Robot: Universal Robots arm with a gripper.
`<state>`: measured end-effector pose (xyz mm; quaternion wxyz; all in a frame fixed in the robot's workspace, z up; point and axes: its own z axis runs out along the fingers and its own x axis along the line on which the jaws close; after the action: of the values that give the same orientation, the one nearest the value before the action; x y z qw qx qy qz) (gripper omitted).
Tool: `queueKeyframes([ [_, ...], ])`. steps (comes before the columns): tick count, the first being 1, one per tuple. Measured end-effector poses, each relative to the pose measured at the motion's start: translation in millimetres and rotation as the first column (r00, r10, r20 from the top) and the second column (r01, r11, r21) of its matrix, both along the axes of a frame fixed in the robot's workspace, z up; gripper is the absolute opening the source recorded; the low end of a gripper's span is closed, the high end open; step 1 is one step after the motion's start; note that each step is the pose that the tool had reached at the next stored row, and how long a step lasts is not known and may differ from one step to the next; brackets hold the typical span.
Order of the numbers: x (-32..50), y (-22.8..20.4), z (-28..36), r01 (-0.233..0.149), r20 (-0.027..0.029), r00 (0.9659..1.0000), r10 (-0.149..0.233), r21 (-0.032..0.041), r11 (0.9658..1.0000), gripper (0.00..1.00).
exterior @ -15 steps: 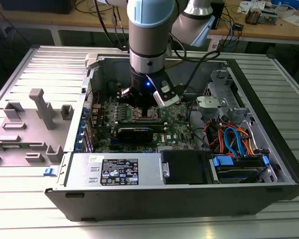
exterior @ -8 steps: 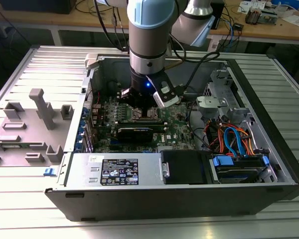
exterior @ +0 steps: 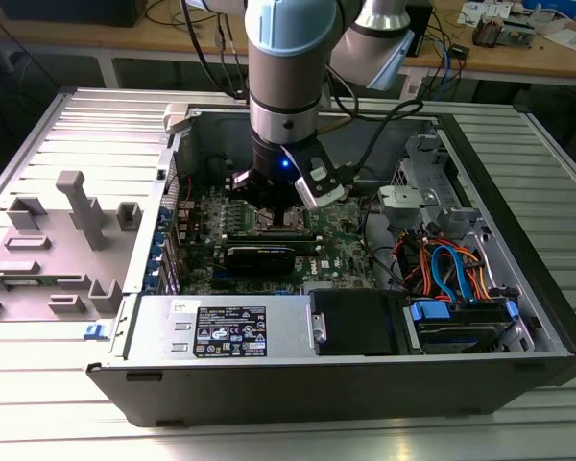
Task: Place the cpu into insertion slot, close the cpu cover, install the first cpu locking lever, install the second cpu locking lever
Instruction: 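Install the second cpu locking lever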
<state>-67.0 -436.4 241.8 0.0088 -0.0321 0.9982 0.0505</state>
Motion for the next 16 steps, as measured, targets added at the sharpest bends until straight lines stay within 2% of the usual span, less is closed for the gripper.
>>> queueKeyframes([
  [1,0.0,0.0,-0.1,0.0,-0.0044,1.0,0.0,0.0002,1.0,0.11],
  [2,-0.1,-0.7,-0.6,0.0,-0.017,0.9999,0.0,0.0007,1.0,0.11],
  [3,-0.1,-0.7,-1.6,0.0,-0.0366,0.9993,0.0,0.0011,1.0,0.11],
  [4,-0.3,-0.7,-2.7,0.0,-0.0466,0.9989,0.0,0.0011,1.0,0.11],
  [5,-2.8,-0.7,-8.4,0.0,-0.0505,0.9987,0.0,0.0011,1.0,0.11],
  [7,-12.1,-1.1,-15.3,0.0,-0.0527,0.9986,0.001,0.0157,0.9999,0.11],
  [8,-15.3,-5.6,-16.7,-0.006,-0.0536,0.9985,0.008,0.0516,0.9987,0.11],
  [9,-15.4,-11.4,-16.8,-0.01,-0.054,0.9985,0.013,0.0561,0.9984,0.11],
  [11,-15.7,-11.9,-16.8,-0.011,-0.0539,0.9984,0.014,0.0596,0.9982,0.11],
  [13,-17.8,-12.0,-17.9,-0.014,-0.0536,0.9984,0.018,0.0759,0.997,0.11],
  [14,-20.8,-11.9,-19.2,-0.015,-0.0535,0.9984,0.019,0.0866,0.9961,0.11],
  [16,-21.8,-12.0,-22.6,-0.015,-0.0533,0.9984,0.02,0.0931,0.9955,0.11],
])
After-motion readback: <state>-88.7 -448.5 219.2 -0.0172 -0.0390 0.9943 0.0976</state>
